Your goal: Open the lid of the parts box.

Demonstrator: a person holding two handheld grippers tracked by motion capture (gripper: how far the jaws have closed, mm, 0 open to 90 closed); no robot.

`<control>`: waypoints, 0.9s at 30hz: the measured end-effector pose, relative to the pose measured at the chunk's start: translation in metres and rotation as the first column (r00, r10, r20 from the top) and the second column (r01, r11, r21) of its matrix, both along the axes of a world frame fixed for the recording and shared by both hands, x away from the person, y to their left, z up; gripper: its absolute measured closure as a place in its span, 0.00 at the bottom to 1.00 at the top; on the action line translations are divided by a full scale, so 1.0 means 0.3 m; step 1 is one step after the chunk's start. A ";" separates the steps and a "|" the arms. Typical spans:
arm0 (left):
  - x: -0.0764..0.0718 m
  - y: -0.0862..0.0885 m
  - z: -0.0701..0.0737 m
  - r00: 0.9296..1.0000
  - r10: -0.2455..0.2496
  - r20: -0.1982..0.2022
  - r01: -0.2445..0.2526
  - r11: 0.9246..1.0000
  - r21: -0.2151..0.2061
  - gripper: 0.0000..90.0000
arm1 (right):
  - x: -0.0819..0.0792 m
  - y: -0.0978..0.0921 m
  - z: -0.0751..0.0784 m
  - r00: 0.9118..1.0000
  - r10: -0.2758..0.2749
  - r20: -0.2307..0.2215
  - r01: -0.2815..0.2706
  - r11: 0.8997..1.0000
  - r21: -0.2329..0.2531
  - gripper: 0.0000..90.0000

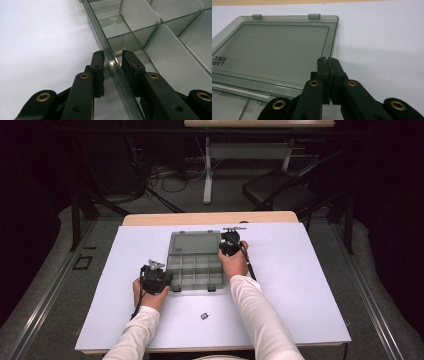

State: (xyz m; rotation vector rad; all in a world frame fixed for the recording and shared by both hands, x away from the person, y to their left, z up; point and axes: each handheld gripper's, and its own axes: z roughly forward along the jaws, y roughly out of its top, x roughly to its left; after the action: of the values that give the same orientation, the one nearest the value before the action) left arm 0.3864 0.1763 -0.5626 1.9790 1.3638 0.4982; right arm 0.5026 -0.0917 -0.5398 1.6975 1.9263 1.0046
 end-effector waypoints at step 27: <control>-0.002 -0.004 -0.001 1.000 0.014 0.003 -0.014 1.000 0.001 0.80 | -0.074 0.003 0.051 0.982 0.154 0.112 -0.155 0.988 0.002 0.77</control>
State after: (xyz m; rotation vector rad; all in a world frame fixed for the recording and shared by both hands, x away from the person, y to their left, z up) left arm 0.3857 0.1751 -0.5628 1.9700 1.3767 0.5073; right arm 0.4803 -0.0907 -0.5246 1.4813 2.0070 1.1425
